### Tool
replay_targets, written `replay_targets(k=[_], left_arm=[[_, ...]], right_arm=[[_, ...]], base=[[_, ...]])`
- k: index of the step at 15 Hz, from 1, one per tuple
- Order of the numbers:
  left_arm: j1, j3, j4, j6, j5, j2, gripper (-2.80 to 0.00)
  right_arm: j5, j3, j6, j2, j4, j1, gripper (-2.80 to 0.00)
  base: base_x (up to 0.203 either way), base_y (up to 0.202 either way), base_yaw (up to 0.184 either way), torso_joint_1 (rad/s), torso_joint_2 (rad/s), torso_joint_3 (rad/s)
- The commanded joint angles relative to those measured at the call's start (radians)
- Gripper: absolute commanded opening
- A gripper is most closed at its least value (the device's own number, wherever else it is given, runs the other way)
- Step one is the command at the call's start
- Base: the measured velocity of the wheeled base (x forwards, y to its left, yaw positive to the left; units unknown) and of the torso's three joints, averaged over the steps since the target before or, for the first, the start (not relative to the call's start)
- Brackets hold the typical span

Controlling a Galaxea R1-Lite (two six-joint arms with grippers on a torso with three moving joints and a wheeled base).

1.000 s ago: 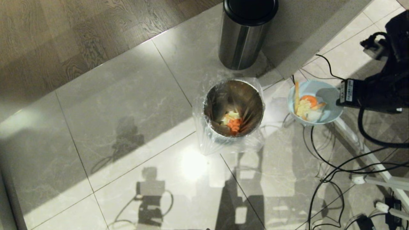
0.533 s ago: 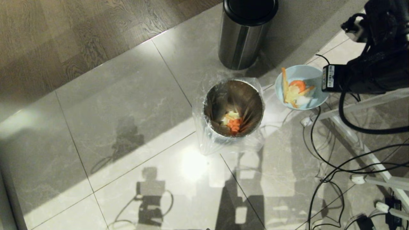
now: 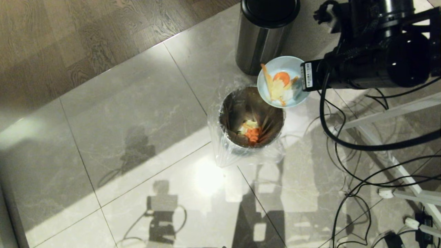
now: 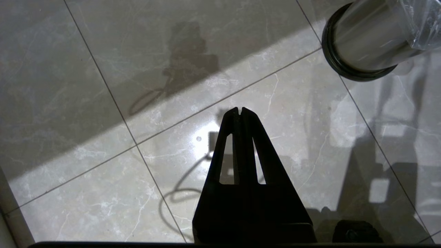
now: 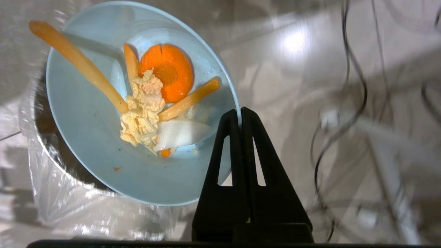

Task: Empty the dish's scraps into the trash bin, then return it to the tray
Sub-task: Move the bowl over the trash can, then pour the leftover food from the bowl into the trash can

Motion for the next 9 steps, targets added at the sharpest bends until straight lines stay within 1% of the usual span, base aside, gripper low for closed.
replay_targets(k=[1, 3, 5, 7, 9], left_arm=[[0.0, 0.0, -0.001, -0.001, 0.001, 0.001, -2.8], [0.0, 0.0, -0.001, -0.001, 0.001, 0.001, -2.8], [0.001, 0.0, -0.001, -0.001, 0.001, 0.001, -2.8], [0.0, 0.0, -0.001, -0.001, 0.001, 0.001, -2.8], [0.0, 0.0, -0.001, -0.001, 0.001, 0.001, -2.8]], right_arm=[[-0.003, 0.014, -0.123, 0.022, -0.095, 0.017, -2.8], [-0.002, 0.038, -0.23, 0.026, -0.169, 0.025, -2.8], [-0.002, 0.103, -0.318, 0.022, -0.279, 0.036, -2.8], [-0.001, 0.178, -0.413, 0.018, -0.437, 0.046, -2.8], [0.003, 0.251, -0.551, 0.016, -0.626, 0.058, -2.8]], base=[[0.0, 0.0, 0.0, 0.0, 0.0, 0.0], [0.0, 0.0, 0.0, 0.0, 0.0, 0.0], [0.0, 0.0, 0.0, 0.0, 0.0, 0.0], [0.0, 0.0, 0.0, 0.0, 0.0, 0.0], [0.0, 0.0, 0.0, 0.0, 0.0, 0.0]])
